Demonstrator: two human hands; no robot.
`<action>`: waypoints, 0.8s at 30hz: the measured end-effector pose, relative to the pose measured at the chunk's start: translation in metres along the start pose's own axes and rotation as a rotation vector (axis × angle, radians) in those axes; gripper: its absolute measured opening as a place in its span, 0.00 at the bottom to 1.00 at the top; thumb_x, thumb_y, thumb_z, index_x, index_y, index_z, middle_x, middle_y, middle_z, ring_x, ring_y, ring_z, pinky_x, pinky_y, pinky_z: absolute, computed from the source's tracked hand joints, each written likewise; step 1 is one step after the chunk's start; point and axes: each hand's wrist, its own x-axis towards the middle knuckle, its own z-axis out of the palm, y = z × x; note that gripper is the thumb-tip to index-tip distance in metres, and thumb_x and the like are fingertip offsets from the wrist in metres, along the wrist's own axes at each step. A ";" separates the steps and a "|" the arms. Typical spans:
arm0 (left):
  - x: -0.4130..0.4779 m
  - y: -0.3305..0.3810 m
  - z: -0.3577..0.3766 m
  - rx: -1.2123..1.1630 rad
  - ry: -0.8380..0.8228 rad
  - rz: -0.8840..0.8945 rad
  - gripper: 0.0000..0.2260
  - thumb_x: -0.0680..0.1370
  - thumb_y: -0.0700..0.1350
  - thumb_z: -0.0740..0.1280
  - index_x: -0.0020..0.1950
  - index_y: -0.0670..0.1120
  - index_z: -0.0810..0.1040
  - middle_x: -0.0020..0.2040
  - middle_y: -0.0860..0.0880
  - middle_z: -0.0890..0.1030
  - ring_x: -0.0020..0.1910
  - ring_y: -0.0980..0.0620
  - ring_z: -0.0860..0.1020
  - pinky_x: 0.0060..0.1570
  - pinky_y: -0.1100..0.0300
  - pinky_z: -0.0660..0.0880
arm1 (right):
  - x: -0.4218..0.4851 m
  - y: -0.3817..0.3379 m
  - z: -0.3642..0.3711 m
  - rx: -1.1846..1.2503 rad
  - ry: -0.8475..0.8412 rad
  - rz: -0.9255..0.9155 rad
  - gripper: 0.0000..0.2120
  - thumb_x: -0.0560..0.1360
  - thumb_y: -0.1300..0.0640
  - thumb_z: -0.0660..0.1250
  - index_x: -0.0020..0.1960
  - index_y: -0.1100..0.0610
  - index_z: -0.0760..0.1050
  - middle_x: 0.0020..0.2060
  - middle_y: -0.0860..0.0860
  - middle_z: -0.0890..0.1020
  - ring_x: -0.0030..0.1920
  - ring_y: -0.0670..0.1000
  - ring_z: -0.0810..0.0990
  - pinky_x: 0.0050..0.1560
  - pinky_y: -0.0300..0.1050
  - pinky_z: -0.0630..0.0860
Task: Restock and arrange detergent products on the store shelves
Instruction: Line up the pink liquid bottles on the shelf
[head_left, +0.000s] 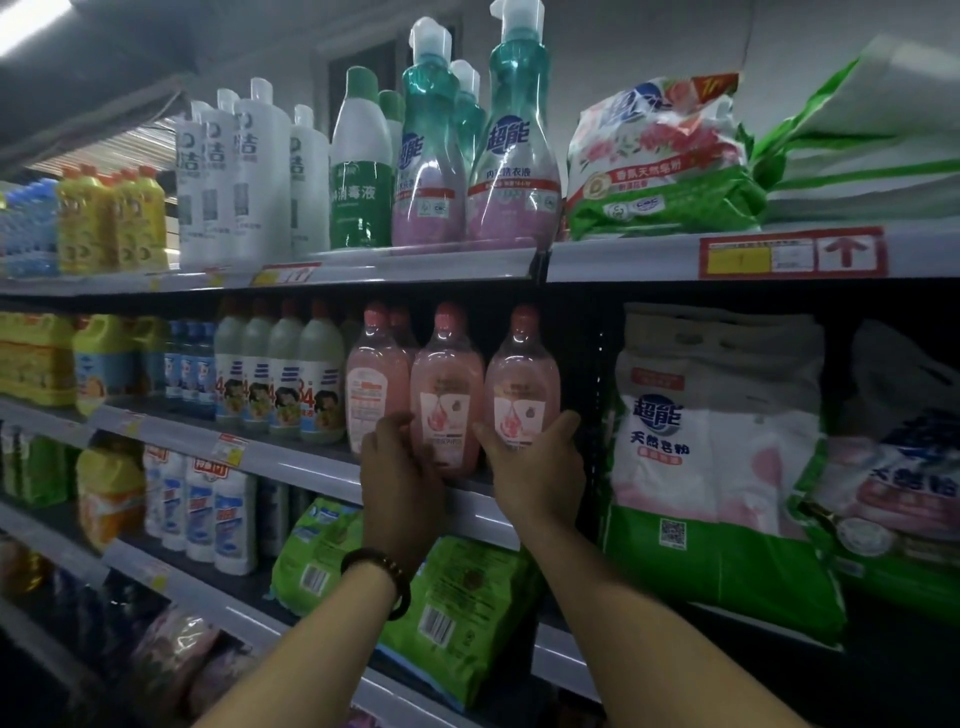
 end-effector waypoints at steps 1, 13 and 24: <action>0.000 0.001 0.001 0.012 -0.012 -0.002 0.13 0.82 0.40 0.67 0.66 0.44 0.73 0.58 0.43 0.78 0.55 0.45 0.76 0.51 0.56 0.69 | 0.001 0.001 0.000 -0.009 -0.005 -0.003 0.40 0.63 0.28 0.76 0.58 0.52 0.61 0.53 0.54 0.82 0.48 0.59 0.85 0.43 0.58 0.84; 0.005 -0.006 -0.015 -0.010 -0.088 -0.006 0.16 0.78 0.42 0.72 0.65 0.47 0.77 0.55 0.50 0.86 0.53 0.51 0.84 0.55 0.51 0.82 | 0.011 -0.011 -0.012 -0.017 -0.192 0.139 0.43 0.60 0.33 0.81 0.61 0.54 0.63 0.50 0.51 0.82 0.46 0.56 0.84 0.43 0.51 0.82; 0.036 -0.029 -0.031 0.233 0.039 -0.136 0.28 0.70 0.54 0.77 0.64 0.44 0.71 0.62 0.40 0.74 0.62 0.37 0.71 0.63 0.41 0.68 | -0.007 -0.014 0.003 -0.039 -0.044 0.139 0.42 0.62 0.31 0.78 0.59 0.54 0.61 0.55 0.56 0.81 0.50 0.62 0.84 0.47 0.58 0.84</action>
